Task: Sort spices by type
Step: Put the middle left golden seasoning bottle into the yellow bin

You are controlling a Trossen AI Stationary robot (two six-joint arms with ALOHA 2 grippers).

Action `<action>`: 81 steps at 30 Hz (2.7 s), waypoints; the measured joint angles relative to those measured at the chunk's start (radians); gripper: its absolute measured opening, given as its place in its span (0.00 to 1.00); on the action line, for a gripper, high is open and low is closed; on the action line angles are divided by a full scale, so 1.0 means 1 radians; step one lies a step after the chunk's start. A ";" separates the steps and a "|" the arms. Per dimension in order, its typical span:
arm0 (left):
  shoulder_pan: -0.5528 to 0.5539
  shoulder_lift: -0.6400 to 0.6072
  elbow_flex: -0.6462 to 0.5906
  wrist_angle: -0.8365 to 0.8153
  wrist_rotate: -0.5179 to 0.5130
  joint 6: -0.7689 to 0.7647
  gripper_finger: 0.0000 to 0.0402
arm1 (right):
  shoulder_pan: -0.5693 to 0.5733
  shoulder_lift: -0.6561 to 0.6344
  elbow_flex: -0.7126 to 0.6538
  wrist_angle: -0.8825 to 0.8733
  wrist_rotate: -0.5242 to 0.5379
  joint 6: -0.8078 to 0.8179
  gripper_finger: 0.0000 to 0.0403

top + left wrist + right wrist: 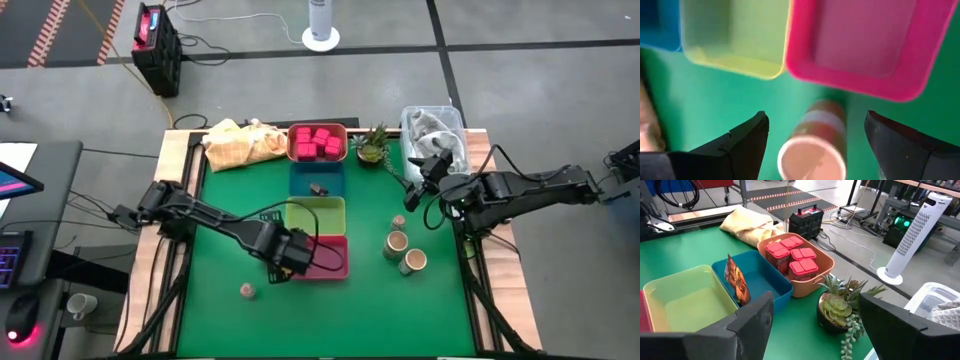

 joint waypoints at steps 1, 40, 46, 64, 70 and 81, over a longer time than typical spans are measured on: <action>0.004 0.001 -0.013 0.006 0.008 0.008 0.79 | 0.000 0.000 0.000 0.000 0.000 0.000 0.78; 0.034 0.001 -0.176 -0.059 0.199 0.123 0.79 | 0.000 0.000 0.000 0.022 -0.001 -0.016 0.78; 0.034 0.000 -0.182 -0.056 0.197 0.151 0.71 | 0.000 0.000 0.000 0.023 -0.001 -0.017 0.78; 0.050 0.002 -0.037 -0.228 0.133 0.199 0.68 | 0.000 0.000 0.000 0.022 -0.002 -0.018 0.78; 0.080 0.002 0.071 -0.227 0.112 0.229 0.68 | 0.000 0.000 0.000 0.022 -0.002 -0.018 0.78; 0.167 0.002 0.197 -0.227 0.103 0.304 0.68 | 0.000 0.000 0.000 0.021 -0.002 -0.017 0.78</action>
